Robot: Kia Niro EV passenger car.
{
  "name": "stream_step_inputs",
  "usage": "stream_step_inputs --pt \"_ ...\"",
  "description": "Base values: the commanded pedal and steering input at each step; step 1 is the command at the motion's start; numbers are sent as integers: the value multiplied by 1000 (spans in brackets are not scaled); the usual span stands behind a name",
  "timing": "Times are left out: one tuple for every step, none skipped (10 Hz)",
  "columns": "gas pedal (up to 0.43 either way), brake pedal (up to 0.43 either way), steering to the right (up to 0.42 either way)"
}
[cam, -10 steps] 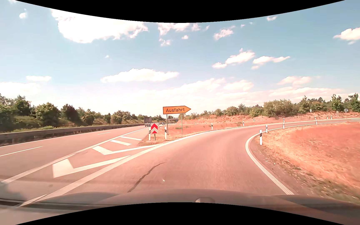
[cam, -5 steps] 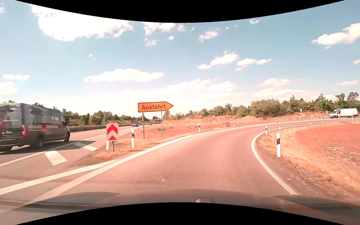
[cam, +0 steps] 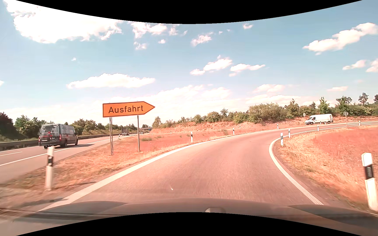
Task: Follow the waypoints while adhering to traffic rules and regulations
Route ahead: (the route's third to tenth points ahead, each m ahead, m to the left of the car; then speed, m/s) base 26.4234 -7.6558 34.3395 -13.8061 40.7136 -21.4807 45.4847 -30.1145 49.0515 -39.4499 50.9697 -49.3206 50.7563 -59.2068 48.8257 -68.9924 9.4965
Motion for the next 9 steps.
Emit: stream_step_inputs --pt "87 0 87" --pt "130 0 90" --pt "177 0 93" --pt "189 0 95" --pt "197 0 97" --pt "197 0 97" --pt "197 0 97" --pt "197 0 97" --pt "197 0 97"
